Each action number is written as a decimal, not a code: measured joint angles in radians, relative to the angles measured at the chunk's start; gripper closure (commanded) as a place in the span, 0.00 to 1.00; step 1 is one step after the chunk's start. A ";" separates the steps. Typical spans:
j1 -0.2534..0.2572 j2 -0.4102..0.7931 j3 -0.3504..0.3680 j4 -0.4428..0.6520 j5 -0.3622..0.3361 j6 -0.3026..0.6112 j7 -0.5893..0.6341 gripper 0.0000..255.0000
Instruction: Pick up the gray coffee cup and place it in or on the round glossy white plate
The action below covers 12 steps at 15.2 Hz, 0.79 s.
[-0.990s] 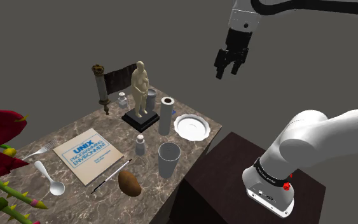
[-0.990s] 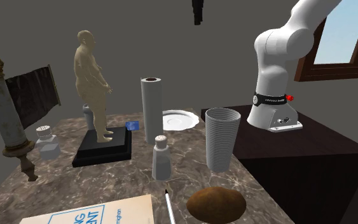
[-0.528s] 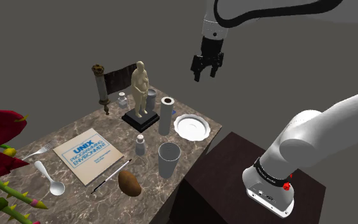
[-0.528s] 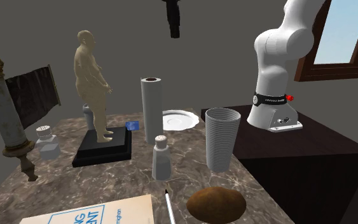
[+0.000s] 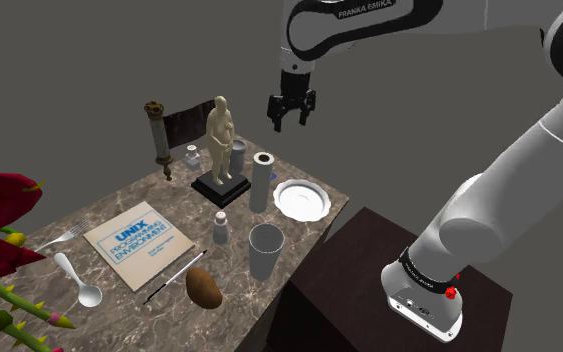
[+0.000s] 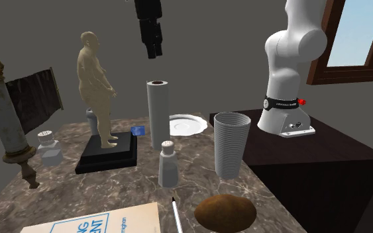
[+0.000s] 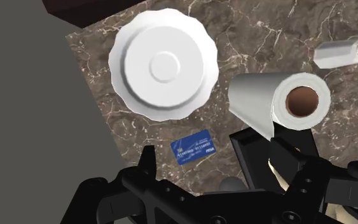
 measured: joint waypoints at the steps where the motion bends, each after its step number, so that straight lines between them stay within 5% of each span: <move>1: 0.003 0.038 0.005 0.024 -0.005 0.012 0.013 0.00; 12: 0.032 0.481 0.007 0.427 -0.076 0.040 0.099 0.00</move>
